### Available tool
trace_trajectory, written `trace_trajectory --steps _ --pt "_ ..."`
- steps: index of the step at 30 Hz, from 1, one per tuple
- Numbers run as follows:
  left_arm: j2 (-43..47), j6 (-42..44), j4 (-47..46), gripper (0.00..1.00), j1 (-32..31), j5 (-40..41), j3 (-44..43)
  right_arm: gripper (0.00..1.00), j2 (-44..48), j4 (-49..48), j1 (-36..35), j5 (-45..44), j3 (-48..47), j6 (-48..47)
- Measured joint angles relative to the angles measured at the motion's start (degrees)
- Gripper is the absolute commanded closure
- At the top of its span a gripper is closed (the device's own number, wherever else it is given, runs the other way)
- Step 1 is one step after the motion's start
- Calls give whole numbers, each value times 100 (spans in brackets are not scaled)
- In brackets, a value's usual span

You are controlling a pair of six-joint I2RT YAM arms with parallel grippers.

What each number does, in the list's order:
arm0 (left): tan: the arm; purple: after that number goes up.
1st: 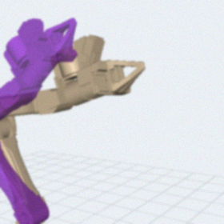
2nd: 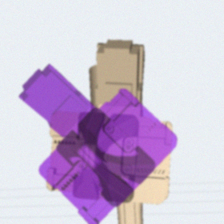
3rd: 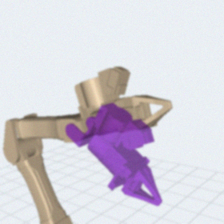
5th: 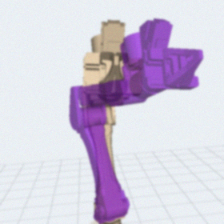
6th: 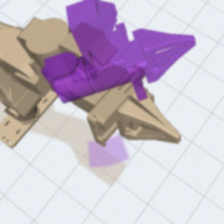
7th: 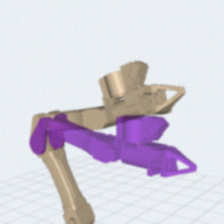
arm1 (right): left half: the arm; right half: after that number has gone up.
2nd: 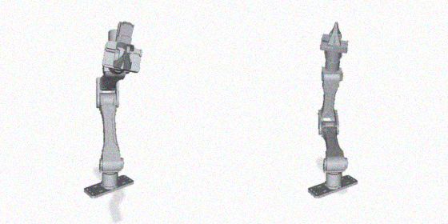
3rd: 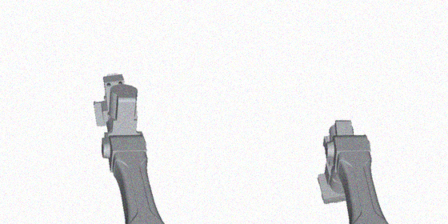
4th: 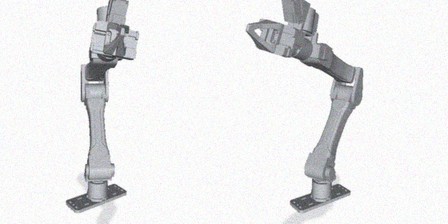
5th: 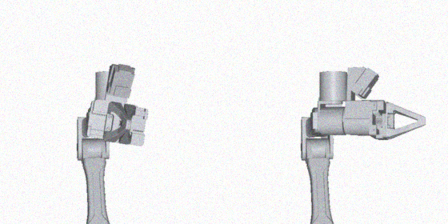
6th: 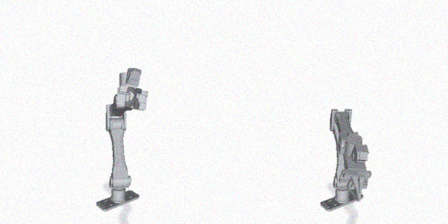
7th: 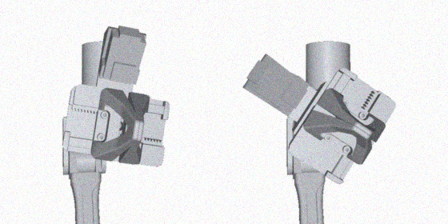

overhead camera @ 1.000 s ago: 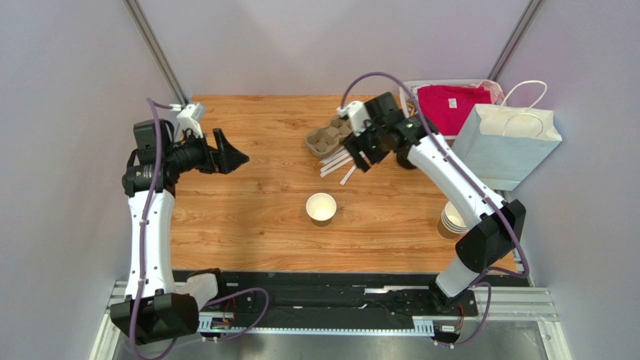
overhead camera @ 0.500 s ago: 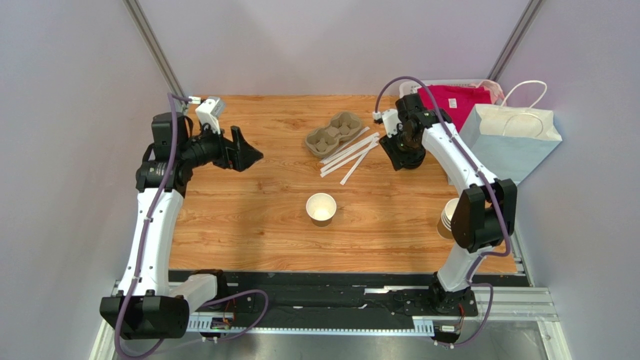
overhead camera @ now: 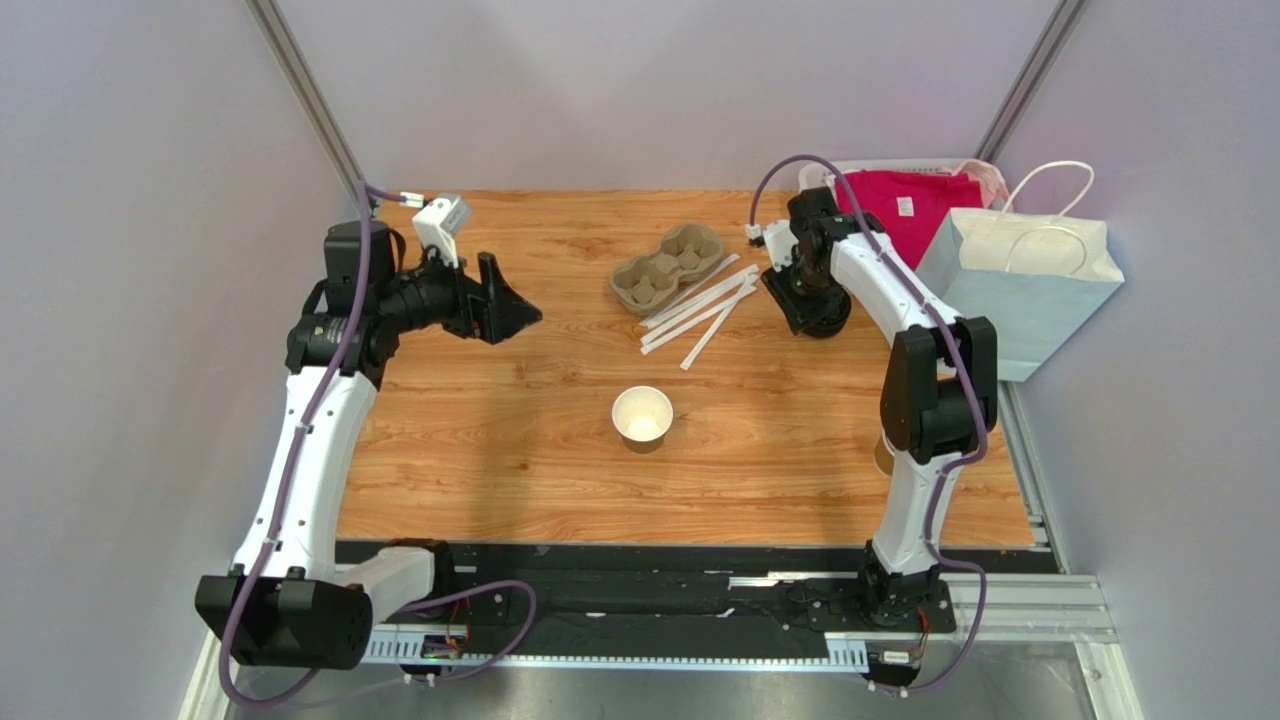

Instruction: Pack the takeout coffee

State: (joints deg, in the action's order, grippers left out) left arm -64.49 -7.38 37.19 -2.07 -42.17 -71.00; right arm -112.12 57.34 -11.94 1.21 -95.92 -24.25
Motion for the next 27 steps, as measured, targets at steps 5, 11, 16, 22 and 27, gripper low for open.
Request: trace_trajectory --steps 5,11,16,22,27 --pt "-48 -22 -26 7 -138 4 0 63 -214 -9 122 0 -352 -4" --pt "-125 -42 -81 7 -223 7 0 63 -466 -13 203 22 -654 -42" --pt "-212 -48 -105 7 -238 24 0 64 -715 4 258 57 -785 -111" --pt "-302 -76 -111 8 -240 52 0 64 -868 35 334 118 -907 -133" --pt "-382 -131 -142 8 -249 52 0 64 -914 50 413 153 -1025 -149"
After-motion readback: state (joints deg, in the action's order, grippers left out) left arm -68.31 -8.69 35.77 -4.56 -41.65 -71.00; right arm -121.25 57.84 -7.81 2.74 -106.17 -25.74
